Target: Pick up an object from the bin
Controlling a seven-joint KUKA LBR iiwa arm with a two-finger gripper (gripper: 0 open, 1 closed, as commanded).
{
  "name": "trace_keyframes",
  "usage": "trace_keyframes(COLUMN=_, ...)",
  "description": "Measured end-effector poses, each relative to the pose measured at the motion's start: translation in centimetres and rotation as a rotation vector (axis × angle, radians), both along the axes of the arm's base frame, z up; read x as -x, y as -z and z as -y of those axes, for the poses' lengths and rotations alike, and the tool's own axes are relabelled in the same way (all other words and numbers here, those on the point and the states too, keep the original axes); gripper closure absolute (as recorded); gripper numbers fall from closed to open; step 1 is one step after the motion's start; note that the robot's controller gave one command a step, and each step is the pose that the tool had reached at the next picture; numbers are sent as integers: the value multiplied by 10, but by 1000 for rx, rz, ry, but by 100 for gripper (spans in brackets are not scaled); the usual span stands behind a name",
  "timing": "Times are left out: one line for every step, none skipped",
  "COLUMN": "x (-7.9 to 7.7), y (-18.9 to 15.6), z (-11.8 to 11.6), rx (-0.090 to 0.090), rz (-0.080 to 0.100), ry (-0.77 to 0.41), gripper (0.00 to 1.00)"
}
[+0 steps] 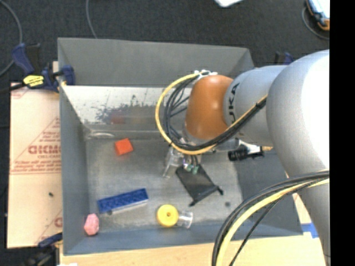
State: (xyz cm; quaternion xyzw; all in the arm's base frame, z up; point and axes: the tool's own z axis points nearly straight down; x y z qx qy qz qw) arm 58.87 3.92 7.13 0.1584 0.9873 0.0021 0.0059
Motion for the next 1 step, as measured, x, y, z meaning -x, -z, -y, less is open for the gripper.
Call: trace_keyframes(x=3, y=-5, z=81, rx=5, rz=1, ry=-256, gripper=100)
